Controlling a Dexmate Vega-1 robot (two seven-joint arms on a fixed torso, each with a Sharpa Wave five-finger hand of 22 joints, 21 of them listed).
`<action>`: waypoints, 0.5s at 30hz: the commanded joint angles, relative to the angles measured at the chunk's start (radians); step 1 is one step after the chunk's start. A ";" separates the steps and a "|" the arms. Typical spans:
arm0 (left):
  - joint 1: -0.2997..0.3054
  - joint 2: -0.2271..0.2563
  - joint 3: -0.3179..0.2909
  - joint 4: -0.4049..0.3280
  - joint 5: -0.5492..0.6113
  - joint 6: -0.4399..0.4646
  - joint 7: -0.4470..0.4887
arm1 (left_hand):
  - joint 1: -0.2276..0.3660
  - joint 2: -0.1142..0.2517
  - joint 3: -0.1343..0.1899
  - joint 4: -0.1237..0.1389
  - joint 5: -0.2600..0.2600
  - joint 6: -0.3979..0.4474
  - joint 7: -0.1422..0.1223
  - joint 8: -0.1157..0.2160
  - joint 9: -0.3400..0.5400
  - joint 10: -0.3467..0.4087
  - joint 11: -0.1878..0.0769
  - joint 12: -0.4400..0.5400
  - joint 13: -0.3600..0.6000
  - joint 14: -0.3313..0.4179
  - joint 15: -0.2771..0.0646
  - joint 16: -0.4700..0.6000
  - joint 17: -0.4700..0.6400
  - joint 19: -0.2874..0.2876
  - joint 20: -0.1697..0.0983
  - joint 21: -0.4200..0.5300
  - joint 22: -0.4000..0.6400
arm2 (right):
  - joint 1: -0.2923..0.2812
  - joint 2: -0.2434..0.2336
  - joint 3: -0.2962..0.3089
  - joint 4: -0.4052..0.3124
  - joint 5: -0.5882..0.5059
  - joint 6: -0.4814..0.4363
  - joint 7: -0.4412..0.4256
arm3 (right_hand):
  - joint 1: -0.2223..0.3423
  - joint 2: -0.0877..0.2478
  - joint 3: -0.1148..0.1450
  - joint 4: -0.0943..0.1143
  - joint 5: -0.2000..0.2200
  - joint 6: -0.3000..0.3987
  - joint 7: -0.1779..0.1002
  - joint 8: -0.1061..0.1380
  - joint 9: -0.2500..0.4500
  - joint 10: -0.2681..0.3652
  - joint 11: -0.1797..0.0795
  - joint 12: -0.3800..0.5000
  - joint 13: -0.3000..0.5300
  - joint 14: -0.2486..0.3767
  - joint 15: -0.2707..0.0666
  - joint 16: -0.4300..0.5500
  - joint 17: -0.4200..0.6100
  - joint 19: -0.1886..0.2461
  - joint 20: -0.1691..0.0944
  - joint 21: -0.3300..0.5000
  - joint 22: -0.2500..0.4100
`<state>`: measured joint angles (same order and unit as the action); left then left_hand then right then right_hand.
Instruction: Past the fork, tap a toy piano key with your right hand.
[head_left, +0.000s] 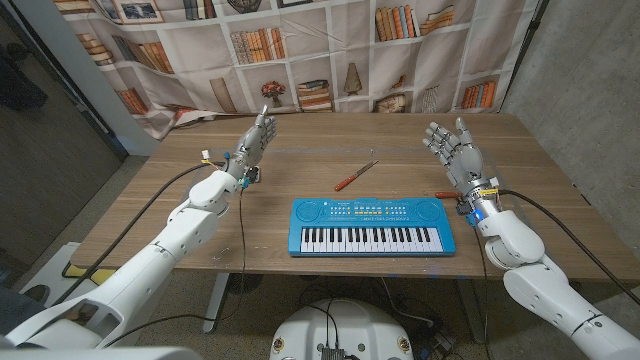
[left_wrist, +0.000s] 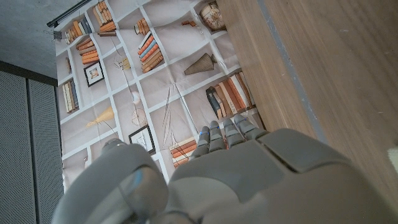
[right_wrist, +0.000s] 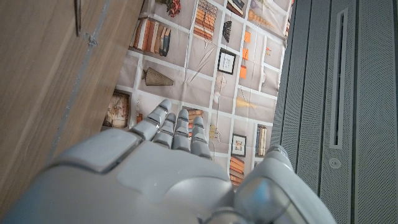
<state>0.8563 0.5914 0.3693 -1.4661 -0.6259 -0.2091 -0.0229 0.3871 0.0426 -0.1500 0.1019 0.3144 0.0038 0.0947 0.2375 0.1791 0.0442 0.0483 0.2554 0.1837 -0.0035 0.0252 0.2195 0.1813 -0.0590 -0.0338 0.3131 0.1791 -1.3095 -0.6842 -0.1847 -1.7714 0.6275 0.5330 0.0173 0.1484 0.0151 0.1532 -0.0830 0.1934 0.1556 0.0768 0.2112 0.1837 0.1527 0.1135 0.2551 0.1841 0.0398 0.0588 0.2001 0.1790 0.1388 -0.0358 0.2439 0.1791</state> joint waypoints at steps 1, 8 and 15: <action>0.012 0.014 -0.003 -0.018 -0.018 -0.005 -0.030 | 0.007 0.006 -0.001 -0.004 0.004 0.008 0.005 0.004 0.005 0.011 -0.002 0.004 0.004 0.005 0.004 -0.001 0.004 0.004 -0.013 0.000 0.001 | -0.092 -0.018 0.034 -0.086 -0.089 0.025 -0.049 | 0.011 0.001 0.000 -0.004 0.002 0.010 0.002 0.005 0.006 0.013 0.002 0.007 0.005 0.010 0.002 0.005 0.004 0.013 -0.023 0.005 0.003; 0.046 0.035 -0.009 -0.092 0.001 0.038 0.037 | 0.012 0.009 -0.002 -0.005 0.004 0.024 0.004 0.006 0.005 0.024 -0.005 0.005 0.004 0.019 0.002 0.000 0.004 0.018 -0.012 0.002 0.001 | -0.155 -0.033 0.066 -0.124 -0.133 0.038 -0.061 | 0.011 0.001 -0.001 -0.005 0.002 0.018 -0.001 0.006 0.006 0.023 0.000 0.010 0.005 0.019 -0.002 0.006 0.004 0.022 -0.024 0.005 0.003; 0.060 0.044 -0.009 -0.139 0.002 0.078 0.072 | 0.015 0.013 -0.002 -0.005 0.004 0.028 0.004 0.005 0.005 0.029 -0.005 0.004 0.004 0.021 0.002 -0.002 0.004 0.021 -0.012 0.001 0.001 | -0.197 -0.030 0.088 -0.142 -0.150 0.059 -0.058 | 0.011 0.000 -0.002 -0.005 0.002 0.023 -0.003 0.006 0.006 0.030 -0.003 0.011 0.005 0.025 -0.004 0.005 0.004 0.026 -0.023 0.004 0.003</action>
<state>0.8897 0.6184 0.3643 -1.5369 -0.6281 -0.1815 0.0010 0.3962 0.0519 -0.1500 0.1020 0.3144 0.0254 0.0946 0.2375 0.1790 0.0621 0.0409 0.2553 0.1837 0.0090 0.0232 0.2195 0.1827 -0.0393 -0.0355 0.3131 0.1791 -1.4343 -0.7075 -0.1319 -1.8704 0.5205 0.5656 -0.0332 0.1484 0.0151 0.1531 -0.0830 0.1934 0.1715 0.0749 0.2112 0.1836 0.1712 0.1079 0.2589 0.1841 0.0544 0.0547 0.2001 0.1789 0.1517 -0.0377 0.2434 0.1791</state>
